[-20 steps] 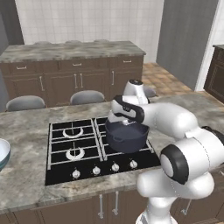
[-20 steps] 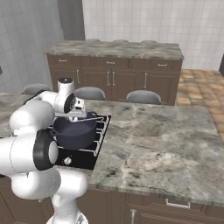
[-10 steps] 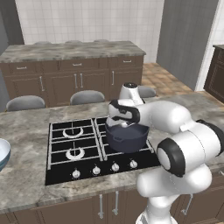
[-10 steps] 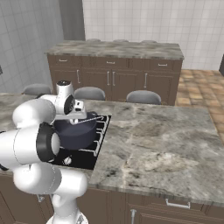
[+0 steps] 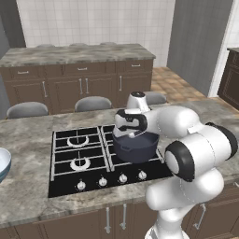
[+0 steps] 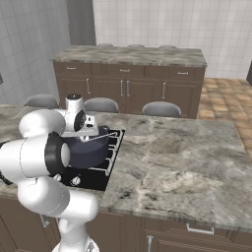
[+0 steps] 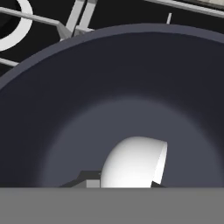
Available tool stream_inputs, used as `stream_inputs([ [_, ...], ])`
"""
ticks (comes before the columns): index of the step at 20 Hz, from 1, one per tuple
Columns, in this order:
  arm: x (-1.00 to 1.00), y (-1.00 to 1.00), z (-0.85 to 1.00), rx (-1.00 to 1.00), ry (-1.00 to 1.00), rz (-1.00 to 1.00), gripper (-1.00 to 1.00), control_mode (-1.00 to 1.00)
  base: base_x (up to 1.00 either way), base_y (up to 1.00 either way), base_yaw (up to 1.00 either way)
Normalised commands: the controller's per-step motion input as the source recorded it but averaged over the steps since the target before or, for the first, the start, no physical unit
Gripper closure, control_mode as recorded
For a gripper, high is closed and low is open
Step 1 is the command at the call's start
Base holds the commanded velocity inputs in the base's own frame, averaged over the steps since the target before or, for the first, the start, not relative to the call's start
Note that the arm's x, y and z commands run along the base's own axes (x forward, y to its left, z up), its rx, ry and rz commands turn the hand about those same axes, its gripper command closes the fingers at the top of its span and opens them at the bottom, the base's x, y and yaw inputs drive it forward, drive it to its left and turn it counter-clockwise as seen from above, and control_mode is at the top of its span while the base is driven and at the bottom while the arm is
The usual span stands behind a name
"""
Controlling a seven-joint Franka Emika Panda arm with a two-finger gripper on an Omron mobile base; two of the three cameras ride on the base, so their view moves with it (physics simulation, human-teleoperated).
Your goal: Open the cabinet and move the ladle to the pot. Then close the cabinet.
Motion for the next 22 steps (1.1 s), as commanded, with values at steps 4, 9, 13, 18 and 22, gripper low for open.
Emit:
stream_inputs([
  [4,0.13,0.0,-0.2,0.0,0.01,0.02,-1.0,-1.0,0.0,0.0,0.0],
  [9,0.07,0.0,-0.09,0.0,0.0,0.02,-1.0,-1.0,0.0,0.0,0.0],
  [13,0.02,0.0,-0.02,0.0,0.0,0.02,-1.0,-1.0,0.0,0.0,0.0],
  [18,-0.08,0.02,0.09,0.0,-0.01,0.01,-1.0,-1.0,0.0,0.0,0.0],
  [22,-0.43,0.05,0.74,0.0,-0.06,0.0,-1.0,-1.0,0.0,0.0,0.0],
])
